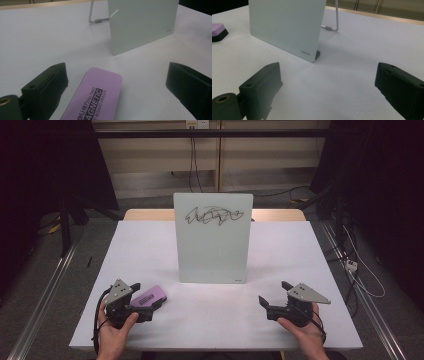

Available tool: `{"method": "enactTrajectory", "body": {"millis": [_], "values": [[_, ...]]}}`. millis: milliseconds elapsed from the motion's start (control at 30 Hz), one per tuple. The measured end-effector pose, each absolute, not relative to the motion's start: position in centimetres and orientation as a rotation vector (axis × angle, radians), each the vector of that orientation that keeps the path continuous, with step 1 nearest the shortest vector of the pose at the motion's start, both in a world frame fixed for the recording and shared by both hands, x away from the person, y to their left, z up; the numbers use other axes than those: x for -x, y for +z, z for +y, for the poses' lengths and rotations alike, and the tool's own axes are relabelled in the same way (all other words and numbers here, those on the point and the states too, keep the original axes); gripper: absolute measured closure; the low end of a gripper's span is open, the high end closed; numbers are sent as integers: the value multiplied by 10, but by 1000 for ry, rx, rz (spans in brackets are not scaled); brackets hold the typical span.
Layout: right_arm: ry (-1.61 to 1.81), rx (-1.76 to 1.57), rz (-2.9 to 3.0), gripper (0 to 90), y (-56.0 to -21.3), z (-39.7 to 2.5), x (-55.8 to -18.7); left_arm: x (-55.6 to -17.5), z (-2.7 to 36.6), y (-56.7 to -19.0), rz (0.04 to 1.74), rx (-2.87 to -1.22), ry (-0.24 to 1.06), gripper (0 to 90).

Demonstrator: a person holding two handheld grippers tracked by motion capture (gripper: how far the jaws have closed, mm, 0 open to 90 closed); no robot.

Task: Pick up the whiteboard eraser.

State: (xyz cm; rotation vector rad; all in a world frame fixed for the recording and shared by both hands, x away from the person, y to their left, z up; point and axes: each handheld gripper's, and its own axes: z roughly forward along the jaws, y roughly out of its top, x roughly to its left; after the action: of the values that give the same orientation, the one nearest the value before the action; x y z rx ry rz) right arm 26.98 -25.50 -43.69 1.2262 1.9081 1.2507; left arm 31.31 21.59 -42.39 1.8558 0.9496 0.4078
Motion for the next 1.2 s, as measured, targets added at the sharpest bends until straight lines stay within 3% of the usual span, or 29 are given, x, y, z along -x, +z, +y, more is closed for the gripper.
{"method": "enactTrajectory", "body": {"millis": [167,467,1200], "values": [[1244,-1222,1914,50,-437,-255,-270,-313,218,-421,936,-1873,336,48],[1201,-1224,1958,37,-438,-259,-274,-312,218,-414,933,-1882,408,80],[1273,-1201,1998,31,-440,-257,-269,-319,227,-402,909,-2041,365,70]]}}
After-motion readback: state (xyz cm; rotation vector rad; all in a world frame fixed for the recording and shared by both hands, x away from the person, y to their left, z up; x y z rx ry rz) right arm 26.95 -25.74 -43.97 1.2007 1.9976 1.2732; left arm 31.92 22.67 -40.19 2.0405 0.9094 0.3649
